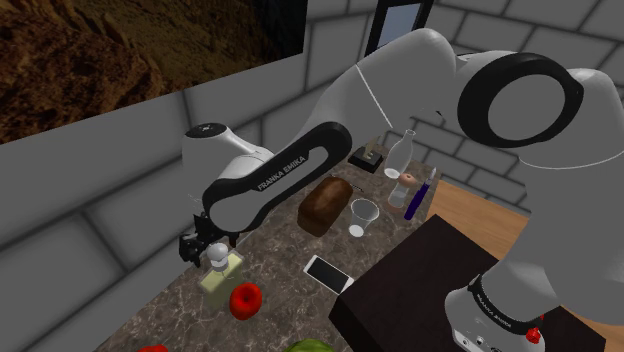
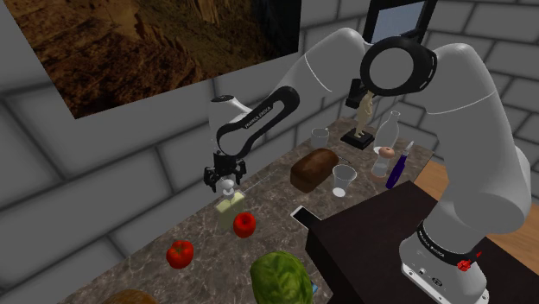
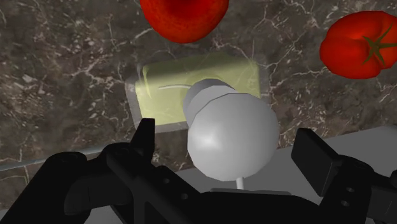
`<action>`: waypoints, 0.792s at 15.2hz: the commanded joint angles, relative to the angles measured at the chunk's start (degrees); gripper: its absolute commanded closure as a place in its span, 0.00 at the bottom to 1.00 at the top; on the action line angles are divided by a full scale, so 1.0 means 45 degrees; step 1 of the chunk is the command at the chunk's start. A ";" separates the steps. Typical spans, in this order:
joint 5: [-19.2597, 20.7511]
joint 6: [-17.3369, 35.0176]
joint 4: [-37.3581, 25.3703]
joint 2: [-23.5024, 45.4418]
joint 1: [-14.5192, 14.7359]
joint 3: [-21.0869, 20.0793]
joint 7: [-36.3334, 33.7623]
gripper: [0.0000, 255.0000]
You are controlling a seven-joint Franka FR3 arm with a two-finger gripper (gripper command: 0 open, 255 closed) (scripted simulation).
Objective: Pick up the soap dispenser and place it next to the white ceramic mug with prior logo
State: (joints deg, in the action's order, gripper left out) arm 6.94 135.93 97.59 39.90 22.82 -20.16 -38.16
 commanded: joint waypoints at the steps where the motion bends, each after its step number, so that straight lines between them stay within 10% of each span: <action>1: 0.0002 0.0012 0.0003 0.0005 0.0000 0.0002 0.0000 0.00; 4: 0.0002 0.0010 0.0003 0.0004 0.0000 0.0002 0.0000 0.00; 5: 0.0002 0.0010 0.0003 0.0004 0.0000 0.0002 0.0000 1.00; 12: 0.0001 0.0013 0.0009 0.0001 0.0000 0.0001 0.0000 1.00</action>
State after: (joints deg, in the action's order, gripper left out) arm 6.94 136.00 97.62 39.86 22.82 -20.17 -38.16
